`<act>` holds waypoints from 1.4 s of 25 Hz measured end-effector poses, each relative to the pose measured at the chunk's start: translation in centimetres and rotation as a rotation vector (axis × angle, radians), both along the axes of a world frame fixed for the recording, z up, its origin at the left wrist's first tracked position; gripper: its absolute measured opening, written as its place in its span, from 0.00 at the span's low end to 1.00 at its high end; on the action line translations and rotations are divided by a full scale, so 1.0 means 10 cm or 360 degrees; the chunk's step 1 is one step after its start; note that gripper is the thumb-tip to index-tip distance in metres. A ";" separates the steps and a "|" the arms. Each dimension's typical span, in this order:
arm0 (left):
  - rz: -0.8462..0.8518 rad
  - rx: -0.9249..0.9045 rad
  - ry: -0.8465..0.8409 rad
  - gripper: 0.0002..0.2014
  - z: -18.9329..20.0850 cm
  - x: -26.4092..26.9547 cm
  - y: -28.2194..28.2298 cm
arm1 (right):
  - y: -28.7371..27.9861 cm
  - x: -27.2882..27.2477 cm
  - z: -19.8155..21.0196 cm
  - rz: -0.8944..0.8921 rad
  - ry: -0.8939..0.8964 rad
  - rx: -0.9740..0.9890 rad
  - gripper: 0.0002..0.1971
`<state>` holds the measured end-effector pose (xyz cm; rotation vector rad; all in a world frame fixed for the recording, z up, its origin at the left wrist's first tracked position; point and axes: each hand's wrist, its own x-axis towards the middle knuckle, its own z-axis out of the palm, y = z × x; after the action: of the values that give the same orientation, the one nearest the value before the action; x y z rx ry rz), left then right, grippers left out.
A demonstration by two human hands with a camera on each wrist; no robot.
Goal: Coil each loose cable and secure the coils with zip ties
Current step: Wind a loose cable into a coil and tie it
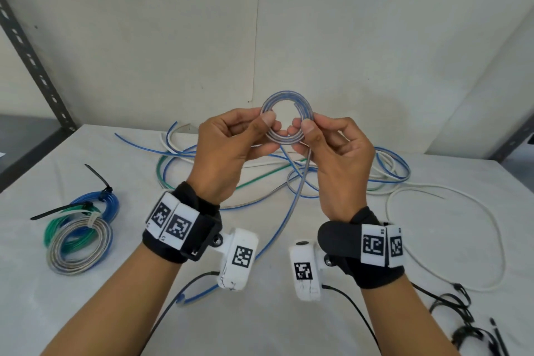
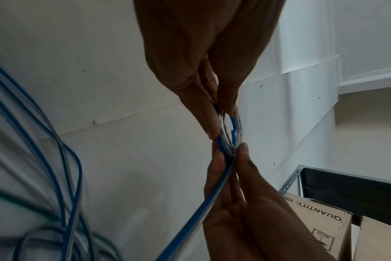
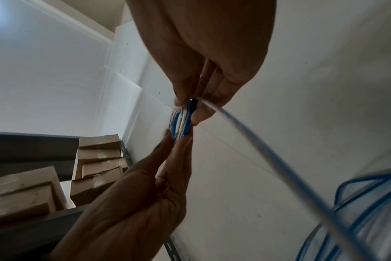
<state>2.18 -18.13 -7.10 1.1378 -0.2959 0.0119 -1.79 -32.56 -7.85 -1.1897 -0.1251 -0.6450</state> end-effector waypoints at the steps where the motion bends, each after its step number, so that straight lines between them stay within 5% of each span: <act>1: -0.0024 -0.0032 0.0018 0.05 -0.02 -0.01 -0.04 | -0.01 0.00 0.01 -0.0010 0.0000 0.0025 0.04; 5: -0.0202 0.0050 0.0034 0.08 -0.02 0.01 0.01 | -0.10 0.01 0.04 -0.0031 0.0006 -0.0089 0.04; 14: -0.0407 0.1349 -0.0371 0.09 0.06 0.04 0.31 | -0.38 -0.05 0.03 0.0369 0.0241 -0.1364 0.02; 21: -0.0372 0.1550 -0.0528 0.07 0.03 0.07 0.32 | -0.35 -0.04 0.01 0.0352 0.0238 -0.1504 0.02; 24: -0.0283 0.1441 -0.0598 0.07 0.04 0.07 0.33 | -0.33 -0.05 0.03 0.0307 0.0168 -0.1404 0.07; 30: 0.0010 0.0612 -0.0343 0.09 0.13 0.15 0.51 | -0.45 -0.03 0.14 -0.0046 0.0089 -0.0913 0.09; 35: 0.0037 0.0176 -0.0130 0.06 0.15 0.10 0.34 | -0.26 -0.04 0.11 0.0090 0.0051 -0.0670 0.04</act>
<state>3.20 -14.70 -5.60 1.2527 -0.3597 0.0635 -2.24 -35.16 -6.76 -1.5946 -0.2761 -0.5645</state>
